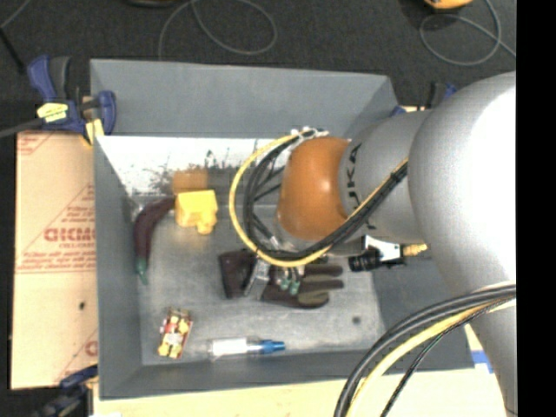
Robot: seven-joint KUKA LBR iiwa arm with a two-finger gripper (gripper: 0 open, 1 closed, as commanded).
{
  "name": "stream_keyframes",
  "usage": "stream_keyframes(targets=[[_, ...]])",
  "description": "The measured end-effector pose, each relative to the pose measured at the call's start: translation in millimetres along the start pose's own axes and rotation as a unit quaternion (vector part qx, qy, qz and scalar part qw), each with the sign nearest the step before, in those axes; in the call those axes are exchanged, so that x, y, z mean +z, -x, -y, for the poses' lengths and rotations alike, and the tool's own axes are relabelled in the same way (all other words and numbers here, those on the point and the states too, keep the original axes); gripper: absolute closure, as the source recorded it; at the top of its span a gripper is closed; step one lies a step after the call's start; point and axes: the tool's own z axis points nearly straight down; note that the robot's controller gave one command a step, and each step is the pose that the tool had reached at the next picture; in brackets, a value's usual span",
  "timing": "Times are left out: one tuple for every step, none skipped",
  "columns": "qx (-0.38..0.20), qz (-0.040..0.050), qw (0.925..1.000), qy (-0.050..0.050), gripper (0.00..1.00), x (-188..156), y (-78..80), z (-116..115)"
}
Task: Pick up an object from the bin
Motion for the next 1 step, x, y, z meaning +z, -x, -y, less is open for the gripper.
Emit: stream_keyframes(targets=[[-0.001,0.0006,1.0,0.0,1.0,-1.7,0.7,0.4]])
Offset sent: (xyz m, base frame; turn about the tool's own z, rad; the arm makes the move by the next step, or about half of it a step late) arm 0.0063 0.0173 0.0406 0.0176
